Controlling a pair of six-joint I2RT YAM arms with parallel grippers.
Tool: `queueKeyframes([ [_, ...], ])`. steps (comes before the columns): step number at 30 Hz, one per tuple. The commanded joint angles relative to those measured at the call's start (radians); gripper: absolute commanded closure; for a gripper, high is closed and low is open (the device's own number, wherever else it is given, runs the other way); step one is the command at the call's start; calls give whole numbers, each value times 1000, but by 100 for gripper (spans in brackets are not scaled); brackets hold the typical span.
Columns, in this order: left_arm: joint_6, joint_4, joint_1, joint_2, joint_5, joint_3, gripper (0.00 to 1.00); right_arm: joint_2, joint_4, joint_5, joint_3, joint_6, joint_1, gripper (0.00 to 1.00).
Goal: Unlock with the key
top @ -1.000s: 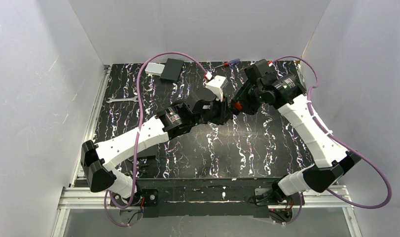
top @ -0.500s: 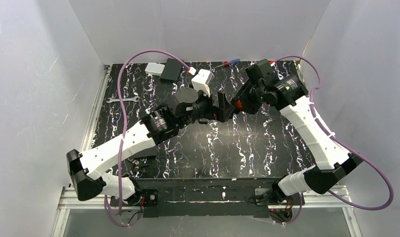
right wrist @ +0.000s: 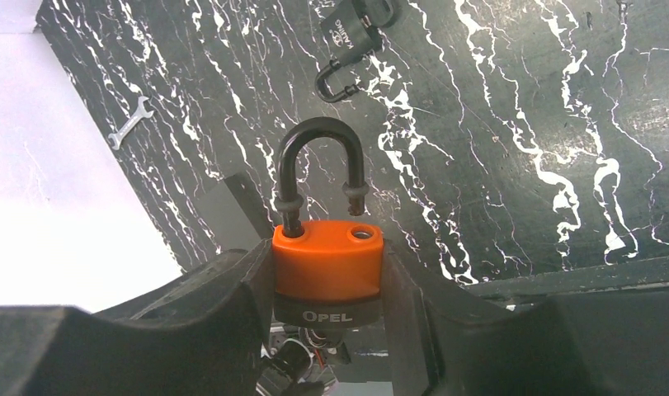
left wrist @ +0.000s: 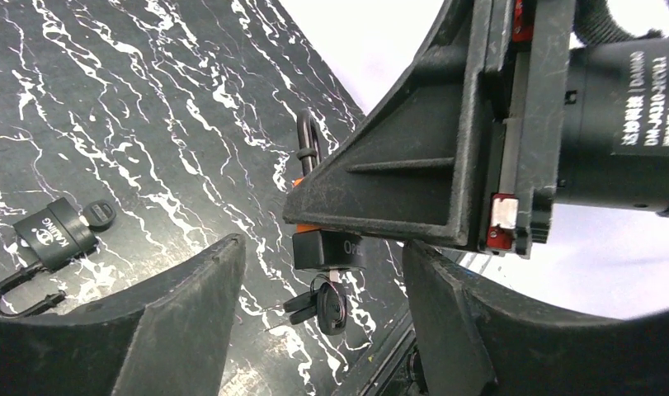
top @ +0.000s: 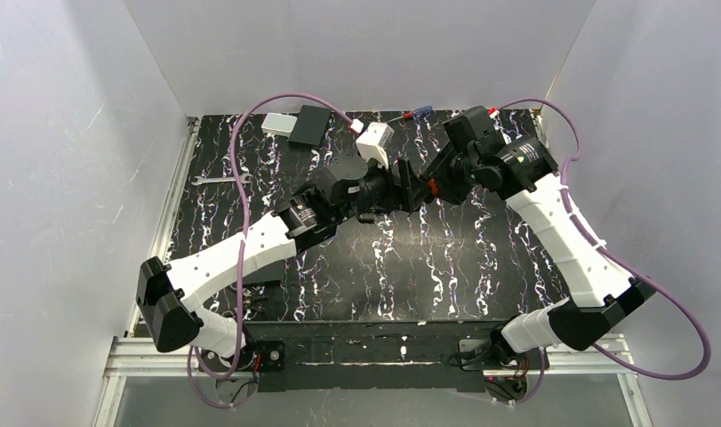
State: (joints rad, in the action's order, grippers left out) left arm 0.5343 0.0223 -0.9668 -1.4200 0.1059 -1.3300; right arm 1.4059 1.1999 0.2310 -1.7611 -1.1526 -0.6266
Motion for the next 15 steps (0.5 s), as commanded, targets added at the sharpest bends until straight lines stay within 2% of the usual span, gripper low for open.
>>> queueKeyframes([
  [1, 17, 47, 4, 6, -49, 5, 34, -43, -30, 46, -77, -16, -2, 99],
  [11, 26, 111, 4, -45, -26, 6, 46, -53, -110, -48, -47, 9, 1, 99],
  [14, 35, 134, 3, -63, -6, -4, 55, -62, -135, -70, -35, 14, 1, 99],
  [15, 36, 138, 4, -70, -5, -8, 61, -67, -143, -77, -29, 16, 1, 99],
])
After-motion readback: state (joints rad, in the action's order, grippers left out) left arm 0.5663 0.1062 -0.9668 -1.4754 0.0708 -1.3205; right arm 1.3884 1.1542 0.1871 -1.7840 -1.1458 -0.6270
